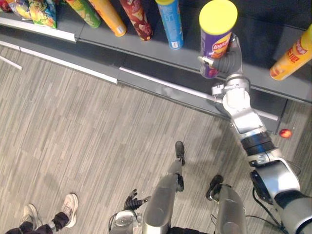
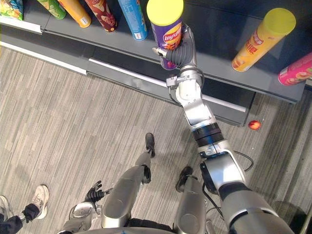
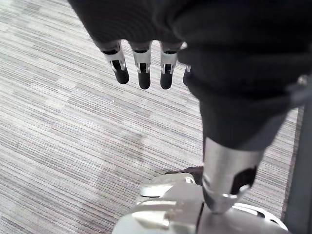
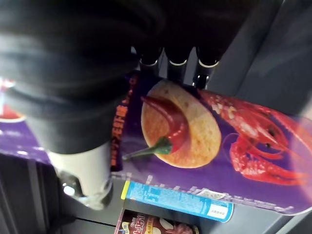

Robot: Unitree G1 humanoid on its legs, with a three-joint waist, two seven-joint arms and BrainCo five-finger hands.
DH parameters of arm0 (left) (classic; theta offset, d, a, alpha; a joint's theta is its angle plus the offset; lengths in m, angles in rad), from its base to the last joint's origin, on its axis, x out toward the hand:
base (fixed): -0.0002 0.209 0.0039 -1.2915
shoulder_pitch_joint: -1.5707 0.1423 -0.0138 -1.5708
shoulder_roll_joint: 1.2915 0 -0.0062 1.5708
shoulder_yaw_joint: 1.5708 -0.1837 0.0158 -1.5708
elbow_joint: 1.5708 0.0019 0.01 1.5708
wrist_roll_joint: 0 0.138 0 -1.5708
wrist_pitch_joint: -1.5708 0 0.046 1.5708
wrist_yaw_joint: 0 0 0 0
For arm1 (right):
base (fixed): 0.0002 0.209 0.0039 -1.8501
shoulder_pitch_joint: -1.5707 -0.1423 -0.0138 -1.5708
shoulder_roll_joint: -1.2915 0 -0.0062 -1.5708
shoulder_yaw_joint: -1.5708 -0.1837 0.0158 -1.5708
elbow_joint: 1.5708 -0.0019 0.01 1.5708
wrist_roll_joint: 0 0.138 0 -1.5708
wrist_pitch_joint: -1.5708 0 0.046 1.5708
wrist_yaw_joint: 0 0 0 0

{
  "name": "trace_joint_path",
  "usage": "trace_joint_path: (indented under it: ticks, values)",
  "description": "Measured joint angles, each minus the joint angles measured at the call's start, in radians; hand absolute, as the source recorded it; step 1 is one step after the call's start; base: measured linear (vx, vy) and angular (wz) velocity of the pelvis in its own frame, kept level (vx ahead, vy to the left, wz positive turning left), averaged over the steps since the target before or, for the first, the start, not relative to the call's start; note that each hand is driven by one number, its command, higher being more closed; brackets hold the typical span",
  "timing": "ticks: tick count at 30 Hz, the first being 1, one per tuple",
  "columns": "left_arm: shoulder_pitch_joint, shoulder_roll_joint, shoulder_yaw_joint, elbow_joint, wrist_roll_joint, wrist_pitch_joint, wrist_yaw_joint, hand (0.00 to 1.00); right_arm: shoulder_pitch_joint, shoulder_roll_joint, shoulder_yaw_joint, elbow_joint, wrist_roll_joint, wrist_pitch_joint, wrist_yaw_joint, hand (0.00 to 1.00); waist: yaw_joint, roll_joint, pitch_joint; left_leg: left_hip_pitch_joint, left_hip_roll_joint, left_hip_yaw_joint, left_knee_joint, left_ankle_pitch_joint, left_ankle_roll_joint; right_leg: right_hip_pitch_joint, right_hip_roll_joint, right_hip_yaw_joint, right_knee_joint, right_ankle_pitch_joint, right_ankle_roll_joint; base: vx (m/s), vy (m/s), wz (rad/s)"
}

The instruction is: Put the gum and the chips on the shelf.

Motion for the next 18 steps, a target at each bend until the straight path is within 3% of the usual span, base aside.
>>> trace_joint_path:
  ticks: [3, 5, 18]
  values:
    - [0.0, 0.0, -0.01, 0.0, -0.033, 0.002, 0.0, 0.0, 0.0, -0.001, -0.002, 0.014, 0.0, 0.0, 0.0, 1.0, 0.001, 0.003, -0.001, -0.018, 0.001, -0.002, 0.0, 0.003, -0.001, -0.019, 0.001, 0.0, 0.002, 0.0, 0.0, 0.01, -0.049, 0.01]
    - [-0.012, 0.0, -0.028, 0.0, -0.034, 0.002, -0.002, 0.0, -0.001, -0.023, -0.009, 0.026, 0.0, 0.0, -0.001, 1.0, 0.015, 0.019, 0.004, -0.028, 0.0, -0.005, 0.0, 0.006, 0.001, -0.029, 0.001, 0.0, 0.004, 0.0, 0.0, 0.03, -0.06, 0.02]
    - [-0.024, -0.001, -0.058, -0.002, -0.072, 0.003, -0.008, 0.0, -0.031, -0.04, -0.042, 0.053, -0.008, -0.015, -0.061, 1.0, 0.044, 0.028, -0.002, -0.059, 0.002, -0.014, 0.0, 0.015, 0.002, -0.066, 0.002, 0.001, 0.021, -0.007, -0.008, 0.01, -0.06, 0.01]
